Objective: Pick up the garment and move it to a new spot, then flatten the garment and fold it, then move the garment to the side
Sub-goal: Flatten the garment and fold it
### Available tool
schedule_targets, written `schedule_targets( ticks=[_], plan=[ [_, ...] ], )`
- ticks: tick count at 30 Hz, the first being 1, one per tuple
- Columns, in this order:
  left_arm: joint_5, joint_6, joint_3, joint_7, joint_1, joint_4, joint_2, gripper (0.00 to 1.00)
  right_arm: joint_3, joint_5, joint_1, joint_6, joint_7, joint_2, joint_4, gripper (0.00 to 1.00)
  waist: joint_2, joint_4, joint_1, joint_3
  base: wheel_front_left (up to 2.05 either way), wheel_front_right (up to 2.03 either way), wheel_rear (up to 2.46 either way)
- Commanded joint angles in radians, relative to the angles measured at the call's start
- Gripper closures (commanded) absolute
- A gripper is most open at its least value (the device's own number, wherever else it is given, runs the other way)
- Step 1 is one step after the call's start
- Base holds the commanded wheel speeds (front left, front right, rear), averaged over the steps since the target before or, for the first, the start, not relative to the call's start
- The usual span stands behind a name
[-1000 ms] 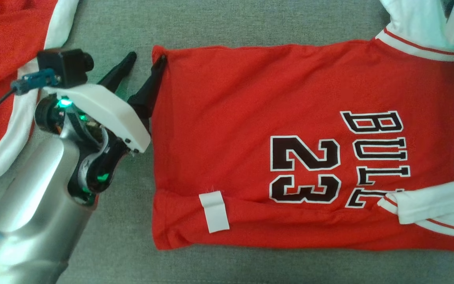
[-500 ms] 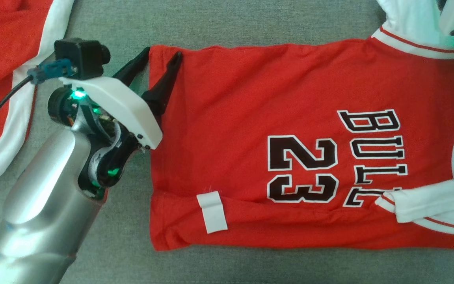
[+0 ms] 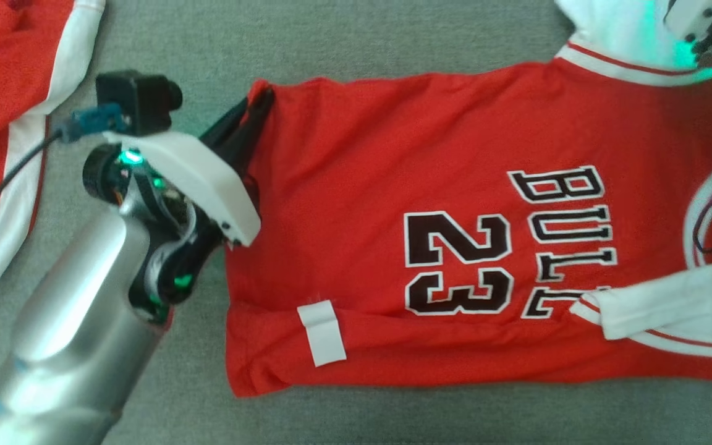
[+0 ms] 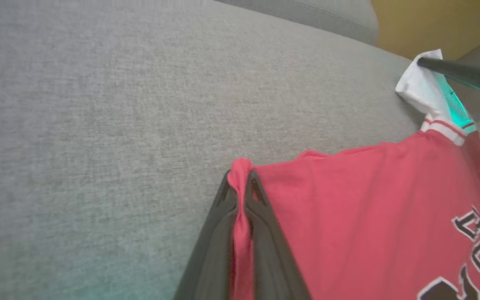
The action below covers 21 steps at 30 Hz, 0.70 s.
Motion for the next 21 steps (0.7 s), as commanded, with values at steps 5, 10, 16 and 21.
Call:
schedule_targets(
  ticks=[5, 10, 16, 21],
  plan=[
    [-0.005, 0.022, 0.06, -0.046, 0.082, -0.132, 0.058, 1.0, 0.021, 0.107, 0.085, 0.008, -0.019, -0.052, -0.178, 1.0, 0.0, -0.046, -0.0001, -0.058, 0.0, 0.0, 0.0],
    [-0.012, 0.066, 0.093, -0.103, 0.222, -0.26, 0.087, 1.0, 0.009, 0.189, 0.308, 0.008, 0.001, -0.104, -0.394, 1.0, 0.0, -0.091, -0.0001, -0.13, 0.0, 0.0, 0.0],
    [-0.026, 0.122, 0.127, -0.162, 0.406, -0.362, 0.115, 1.0, -0.025, 0.208, 0.564, 0.008, 0.021, -0.09, -0.587, 1.0, 0.0, -0.132, -0.0001, -0.198, 0.0, 0.0, 0.0],
    [-0.05, 0.149, 0.149, -0.199, 0.523, -0.412, 0.12, 1.0, -0.066, 0.202, 0.687, 0.008, 0.026, -0.065, -0.672, 1.0, 0.0, -0.145, -0.0001, -0.222, 0.0, 0.0, 0.0]
  ],
)
